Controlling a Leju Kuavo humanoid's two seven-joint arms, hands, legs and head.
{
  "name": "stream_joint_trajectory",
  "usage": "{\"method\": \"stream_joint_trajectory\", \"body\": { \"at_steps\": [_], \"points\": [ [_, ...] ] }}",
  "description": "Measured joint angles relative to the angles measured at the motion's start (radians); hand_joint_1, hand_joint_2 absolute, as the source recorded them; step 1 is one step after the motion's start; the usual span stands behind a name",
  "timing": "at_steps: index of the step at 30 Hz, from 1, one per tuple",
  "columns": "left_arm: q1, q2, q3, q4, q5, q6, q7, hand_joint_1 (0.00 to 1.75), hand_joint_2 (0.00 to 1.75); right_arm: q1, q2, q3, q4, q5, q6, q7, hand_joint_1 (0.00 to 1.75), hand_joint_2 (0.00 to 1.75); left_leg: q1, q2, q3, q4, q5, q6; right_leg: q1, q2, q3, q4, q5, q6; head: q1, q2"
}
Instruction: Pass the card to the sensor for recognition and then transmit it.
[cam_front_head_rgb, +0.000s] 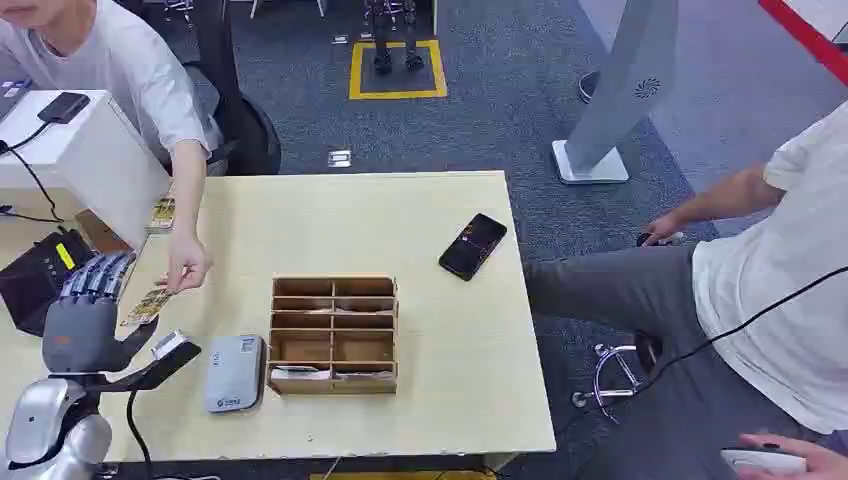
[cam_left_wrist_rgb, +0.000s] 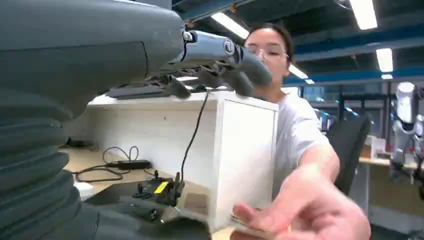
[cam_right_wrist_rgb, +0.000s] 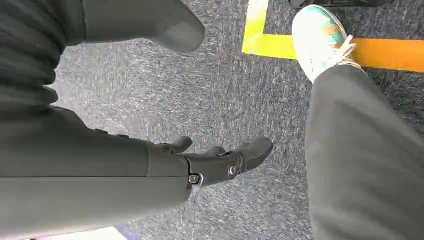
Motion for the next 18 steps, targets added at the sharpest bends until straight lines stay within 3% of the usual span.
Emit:
{"method": "stream_joint_trajectory", "body": {
  "at_steps": [5, 10, 18],
  "points": [
    [0.002, 0.001, 0.0, 0.0, 0.004, 0.002, -0.001, 1.61, 1.75, -0.001, 0.0, -0.003, 0.0, 0.001, -0.002, 0.0, 0.0, 1.75, 0.0, 0.0, 0.0, 0.0, 0.0, 0.0, 0.0, 0.0, 0.0, 0.0, 0.0, 0.0, 0.0, 0.0],
    [0.001, 0.001, 0.0, -0.003, 0.006, 0.002, -0.001, 1.75, 1.75, -0.001, 0.0, -0.005, 0.0, 0.003, -0.004, 0.0, 0.0, 1.75, 0.0, 0.0, 0.0, 0.0, 0.0, 0.0, 0.0, 0.0, 0.0, 0.0, 0.0, 0.0, 0.0, 0.0],
    [0.002, 0.001, 0.0, -0.005, 0.006, 0.002, -0.002, 1.75, 1.75, -0.001, 0.0, -0.007, 0.0, 0.003, -0.006, 0.0, 0.0, 1.75, 0.0, 0.0, 0.0, 0.0, 0.0, 0.0, 0.0, 0.0, 0.0, 0.0, 0.0, 0.0, 0.0, 0.0]
  ]
}}
